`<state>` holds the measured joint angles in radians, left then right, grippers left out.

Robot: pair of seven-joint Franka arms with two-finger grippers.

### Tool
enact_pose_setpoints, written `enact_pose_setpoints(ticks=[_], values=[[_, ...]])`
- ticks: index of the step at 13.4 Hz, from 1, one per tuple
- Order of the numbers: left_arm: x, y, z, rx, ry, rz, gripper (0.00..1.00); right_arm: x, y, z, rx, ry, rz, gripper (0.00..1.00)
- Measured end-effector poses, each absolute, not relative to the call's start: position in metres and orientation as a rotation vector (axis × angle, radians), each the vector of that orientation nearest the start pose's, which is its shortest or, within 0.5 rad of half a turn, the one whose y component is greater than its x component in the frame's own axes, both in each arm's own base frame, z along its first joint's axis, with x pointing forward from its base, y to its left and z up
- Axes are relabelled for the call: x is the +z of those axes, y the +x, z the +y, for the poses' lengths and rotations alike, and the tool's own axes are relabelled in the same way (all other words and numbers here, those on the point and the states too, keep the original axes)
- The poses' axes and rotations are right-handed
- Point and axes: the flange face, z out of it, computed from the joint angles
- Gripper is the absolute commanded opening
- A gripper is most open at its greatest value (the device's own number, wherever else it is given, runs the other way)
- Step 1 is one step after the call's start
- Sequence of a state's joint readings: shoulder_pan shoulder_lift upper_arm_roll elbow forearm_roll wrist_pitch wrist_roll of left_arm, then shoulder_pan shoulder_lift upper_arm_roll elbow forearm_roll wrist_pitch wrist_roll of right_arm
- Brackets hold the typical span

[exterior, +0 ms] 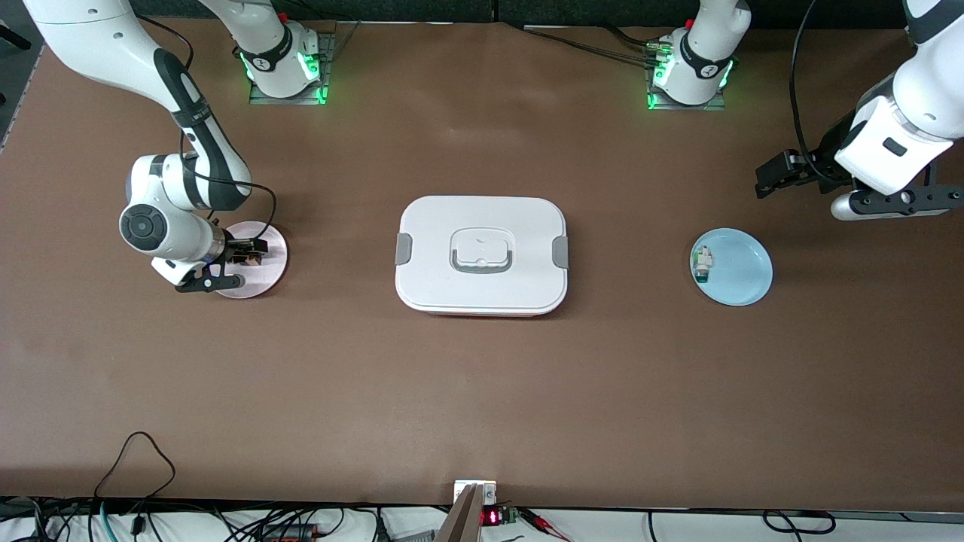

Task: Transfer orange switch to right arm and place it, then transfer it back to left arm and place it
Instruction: 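Close the right gripper on the orange switch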

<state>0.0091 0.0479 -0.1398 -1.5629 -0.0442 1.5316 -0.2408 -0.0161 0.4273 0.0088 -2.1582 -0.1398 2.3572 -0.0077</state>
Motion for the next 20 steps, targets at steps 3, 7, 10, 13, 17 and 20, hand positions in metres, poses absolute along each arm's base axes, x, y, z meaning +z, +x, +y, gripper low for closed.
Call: enact_pose_setpoints(ticks=[3,7,10,13,17,20], values=[[0.599,0.559,-0.076,0.138,-3.169,-0.175,1.00,0.180,0.542,-0.006,0.353,-3.198,-0.174,1.00],[0.599,0.559,-0.075,0.138,-3.169,-0.177,1.00,0.180,0.546,-0.005,0.336,-3.199,-0.160,1.00],[0.599,0.559,-0.075,0.138,-3.169,-0.177,1.00,0.179,0.546,-0.005,0.335,-3.200,-0.150,0.96],[0.599,0.559,-0.075,0.138,-3.169,-0.177,1.00,0.177,0.546,-0.005,0.329,-3.199,-0.153,0.61],[0.599,0.559,-0.075,0.138,-3.169,-0.177,1.00,0.175,0.547,0.000,0.328,-3.197,-0.187,0.28],[0.599,0.559,-0.075,0.138,-3.169,-0.177,1.00,0.180,0.552,0.014,0.302,-3.192,-0.223,0.25]])
